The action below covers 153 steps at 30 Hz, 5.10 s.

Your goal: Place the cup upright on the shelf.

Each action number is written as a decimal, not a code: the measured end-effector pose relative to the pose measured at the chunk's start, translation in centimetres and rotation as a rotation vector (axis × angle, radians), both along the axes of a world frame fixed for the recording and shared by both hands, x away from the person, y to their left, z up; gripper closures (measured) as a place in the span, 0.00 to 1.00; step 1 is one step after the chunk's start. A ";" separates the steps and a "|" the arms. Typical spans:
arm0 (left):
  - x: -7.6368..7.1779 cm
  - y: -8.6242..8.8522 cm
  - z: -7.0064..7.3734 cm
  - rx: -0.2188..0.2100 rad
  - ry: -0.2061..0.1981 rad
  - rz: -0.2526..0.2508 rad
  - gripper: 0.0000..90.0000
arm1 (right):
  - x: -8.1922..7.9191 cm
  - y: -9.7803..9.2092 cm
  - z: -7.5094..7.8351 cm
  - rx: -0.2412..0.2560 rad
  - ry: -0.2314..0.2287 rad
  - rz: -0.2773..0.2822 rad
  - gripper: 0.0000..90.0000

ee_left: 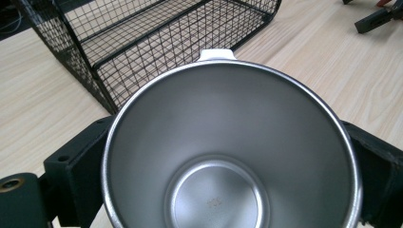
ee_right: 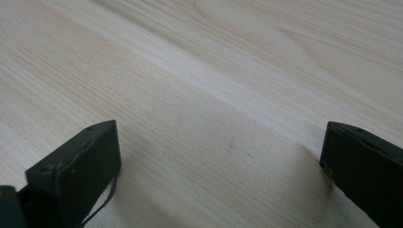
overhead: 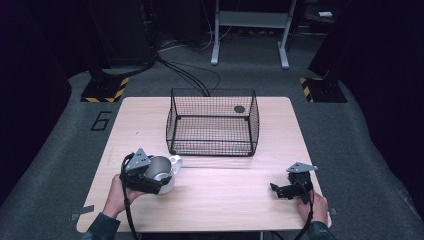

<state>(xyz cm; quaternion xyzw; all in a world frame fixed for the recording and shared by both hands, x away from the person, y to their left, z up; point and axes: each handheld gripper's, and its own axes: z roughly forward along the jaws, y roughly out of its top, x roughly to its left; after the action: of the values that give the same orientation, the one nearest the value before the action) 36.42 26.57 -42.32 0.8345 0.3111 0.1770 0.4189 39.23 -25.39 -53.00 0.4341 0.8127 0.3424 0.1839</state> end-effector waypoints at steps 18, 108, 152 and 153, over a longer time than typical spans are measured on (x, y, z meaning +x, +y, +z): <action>1.5 -1.9 1.6 -0.026 0.004 -0.069 0.07 | 0.0 0.0 0.0 0.000 0.001 0.000 0.00; 15.0 -10.8 8.7 -0.077 -0.051 -0.049 0.07 | 0.0 0.0 0.0 0.005 0.001 -0.003 0.00; 20.8 -13.6 4.3 0.003 0.058 0.015 0.07 | 0.0 0.0 0.0 0.004 0.001 0.002 0.00; 20.9 -13.6 4.2 0.014 0.065 0.013 0.07 | 0.0 0.0 0.0 0.005 0.002 0.001 0.00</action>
<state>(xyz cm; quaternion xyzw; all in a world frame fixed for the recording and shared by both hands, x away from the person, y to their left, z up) 57.28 12.93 -38.15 0.8407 0.3287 0.1544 0.4017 39.24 -25.37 -53.00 0.4346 0.8122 0.3440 0.1821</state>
